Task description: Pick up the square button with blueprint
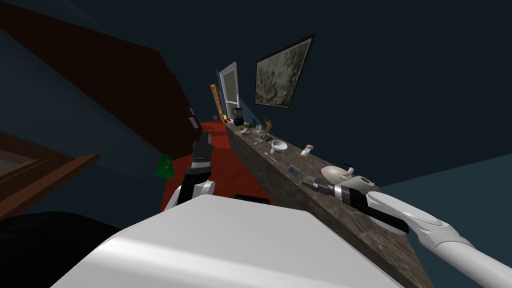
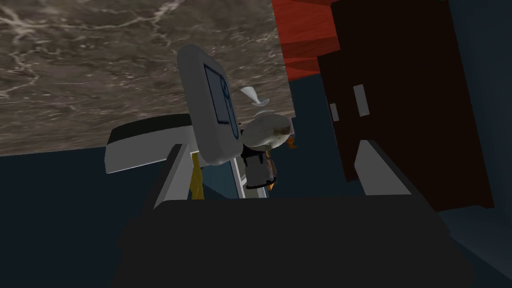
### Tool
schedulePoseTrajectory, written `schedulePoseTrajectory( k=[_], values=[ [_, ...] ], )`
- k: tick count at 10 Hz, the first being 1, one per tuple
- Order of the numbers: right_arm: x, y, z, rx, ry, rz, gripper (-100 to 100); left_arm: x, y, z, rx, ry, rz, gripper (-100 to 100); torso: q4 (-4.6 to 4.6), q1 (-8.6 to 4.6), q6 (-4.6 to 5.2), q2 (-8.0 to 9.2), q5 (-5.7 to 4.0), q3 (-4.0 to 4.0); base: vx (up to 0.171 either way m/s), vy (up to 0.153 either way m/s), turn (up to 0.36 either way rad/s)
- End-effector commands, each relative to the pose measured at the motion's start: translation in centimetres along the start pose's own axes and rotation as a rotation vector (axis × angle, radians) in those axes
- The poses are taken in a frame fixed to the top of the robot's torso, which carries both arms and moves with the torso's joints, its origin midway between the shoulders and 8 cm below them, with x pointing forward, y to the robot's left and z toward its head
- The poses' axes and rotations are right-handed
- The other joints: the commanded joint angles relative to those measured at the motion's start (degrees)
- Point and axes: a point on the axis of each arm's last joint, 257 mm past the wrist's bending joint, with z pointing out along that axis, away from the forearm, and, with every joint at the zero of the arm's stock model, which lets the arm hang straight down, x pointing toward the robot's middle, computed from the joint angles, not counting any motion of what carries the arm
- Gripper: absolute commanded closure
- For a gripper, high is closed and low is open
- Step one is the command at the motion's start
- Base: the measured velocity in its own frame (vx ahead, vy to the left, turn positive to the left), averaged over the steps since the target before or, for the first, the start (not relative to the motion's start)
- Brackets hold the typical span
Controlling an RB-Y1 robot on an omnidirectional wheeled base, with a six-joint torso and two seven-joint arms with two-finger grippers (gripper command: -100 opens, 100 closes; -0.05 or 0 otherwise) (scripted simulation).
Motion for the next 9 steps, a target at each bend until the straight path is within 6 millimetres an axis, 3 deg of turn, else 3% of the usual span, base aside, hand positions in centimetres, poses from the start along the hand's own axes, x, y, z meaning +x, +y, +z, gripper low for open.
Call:
schedulePoseTrajectory(
  k=[1, 2, 4, 5, 9],
  values=[
    [2.2, -1.6, -1.4, 0.036, 0.088, -0.014, -100, 0.0, 0.0, 0.0, 0.0, 0.0, 0.0, 0, 0.0, 0.0, 0.0, 0.0, 0.0, 0.0, 0.021, 0.085, 0.298],
    [2.1, -1.7, -1.6, 0.039, 0.094, -0.02, -100, 0.0, 0.0, 0.0, 0.0, 0.0, 0.0, 0, -0.02, 0.07, -0.03, -0.06, 0.0, -0.04, 0.026, 0.055, 0.092],
    [4.2, -3.3, -3.9, 0.081, 0.189, -0.031, -100, 0.0, 0.0, 0.0, 0.0, 0.0, 0.0, 0, -0.01, -0.02, 0.02, -0.03, -0.01, -0.01, 0.025, 0.061, 0.197],
    [4.1, -3.5, -4.2, 0.084, 0.198, -0.04, -100, 0.0, 0.0, 0.0, 0.0, 0.0, 0.0, 0, -0.01, 0.02, 0.01, -0.05, -0.01, -0.03, 0.023, 0.052, 0.079],
    [6.7, -6.4, -9.1, 0.156, 0.373, -0.079, -100, 0.0, 0.0, 0.0, 0.0, 0.0, 0.0, 0, 0.0, 0.05, 0.03, -0.01, 0.0, 0.0, 0.022, 0.068, 0.192]
  ],
)
